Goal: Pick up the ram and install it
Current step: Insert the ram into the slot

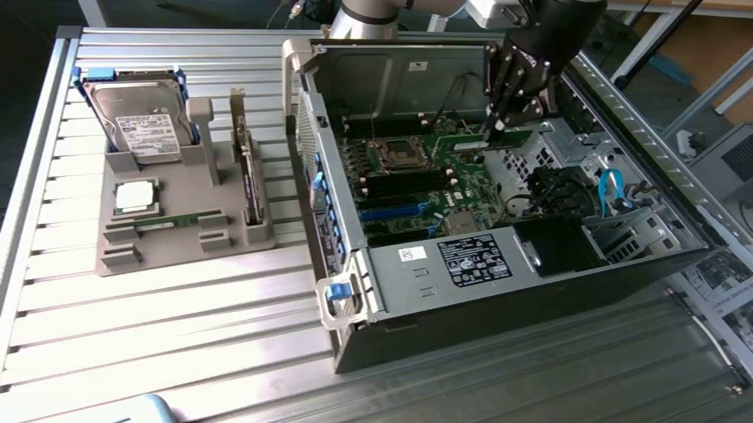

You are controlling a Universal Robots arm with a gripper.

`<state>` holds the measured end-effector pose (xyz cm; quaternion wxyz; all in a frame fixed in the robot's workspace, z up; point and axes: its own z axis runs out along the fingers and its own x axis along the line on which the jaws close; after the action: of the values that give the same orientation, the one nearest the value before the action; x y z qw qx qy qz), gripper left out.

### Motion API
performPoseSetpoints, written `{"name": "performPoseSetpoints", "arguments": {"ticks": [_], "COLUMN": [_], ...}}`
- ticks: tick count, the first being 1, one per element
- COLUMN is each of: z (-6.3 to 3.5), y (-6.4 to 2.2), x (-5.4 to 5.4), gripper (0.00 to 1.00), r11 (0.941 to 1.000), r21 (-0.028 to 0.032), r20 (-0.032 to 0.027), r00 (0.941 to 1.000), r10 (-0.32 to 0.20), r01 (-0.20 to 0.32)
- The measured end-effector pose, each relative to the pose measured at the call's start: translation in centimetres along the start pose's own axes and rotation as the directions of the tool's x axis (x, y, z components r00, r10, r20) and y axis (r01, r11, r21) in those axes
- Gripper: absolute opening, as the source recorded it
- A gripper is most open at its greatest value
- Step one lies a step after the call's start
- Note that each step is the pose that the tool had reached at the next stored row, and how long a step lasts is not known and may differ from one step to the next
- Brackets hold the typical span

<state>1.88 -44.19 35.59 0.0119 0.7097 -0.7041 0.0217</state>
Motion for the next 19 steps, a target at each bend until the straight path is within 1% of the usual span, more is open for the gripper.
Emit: {"name": "performPoseSetpoints", "arguments": {"ticks": [19], "z": [0.62], "y": [0.01], "x": [-0.05], "gripper": [0.12], "r11": [1.0000], "r21": [0.0000], "r20": [-0.0001], "r00": [1.0000], "r10": [0.000], "r01": [0.000]}}
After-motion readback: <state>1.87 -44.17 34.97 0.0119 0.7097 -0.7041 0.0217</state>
